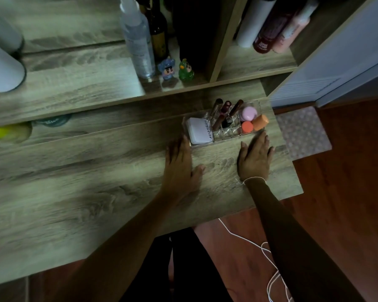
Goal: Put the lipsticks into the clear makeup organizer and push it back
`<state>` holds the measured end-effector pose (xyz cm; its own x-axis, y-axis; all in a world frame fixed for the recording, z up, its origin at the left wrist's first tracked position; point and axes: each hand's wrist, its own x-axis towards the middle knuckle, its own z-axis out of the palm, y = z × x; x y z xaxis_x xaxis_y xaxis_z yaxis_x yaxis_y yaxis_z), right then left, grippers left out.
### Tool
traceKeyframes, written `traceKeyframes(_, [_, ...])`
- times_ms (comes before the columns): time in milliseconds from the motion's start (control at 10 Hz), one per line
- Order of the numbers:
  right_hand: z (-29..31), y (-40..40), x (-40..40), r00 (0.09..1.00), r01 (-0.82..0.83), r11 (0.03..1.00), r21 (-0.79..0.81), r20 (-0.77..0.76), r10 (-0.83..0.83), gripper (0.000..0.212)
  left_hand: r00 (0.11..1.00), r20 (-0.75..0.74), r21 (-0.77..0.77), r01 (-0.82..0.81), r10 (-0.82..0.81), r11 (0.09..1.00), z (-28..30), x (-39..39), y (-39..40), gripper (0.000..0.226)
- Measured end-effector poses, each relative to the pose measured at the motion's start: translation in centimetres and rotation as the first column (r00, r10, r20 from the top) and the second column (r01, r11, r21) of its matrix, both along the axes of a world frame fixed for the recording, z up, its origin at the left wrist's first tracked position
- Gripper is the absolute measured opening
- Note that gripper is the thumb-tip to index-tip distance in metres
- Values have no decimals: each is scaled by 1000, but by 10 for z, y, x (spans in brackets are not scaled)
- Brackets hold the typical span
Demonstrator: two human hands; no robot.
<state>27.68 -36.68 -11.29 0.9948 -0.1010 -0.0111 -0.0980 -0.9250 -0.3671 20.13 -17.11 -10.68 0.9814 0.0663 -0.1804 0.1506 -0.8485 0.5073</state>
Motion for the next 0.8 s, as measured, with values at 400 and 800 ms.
traceKeyframes(400, [-2, 0, 0, 1000, -7, 998, -65, -9, 7, 63, 1000, 19, -18, 24, -24, 1000, -2, -5, 2, 89])
traceKeyframes(800, [18, -4, -14, 987, -66, 993, 96, -138, 79, 63, 996, 6, 53, 93, -93, 994, -3, -13, 9, 84])
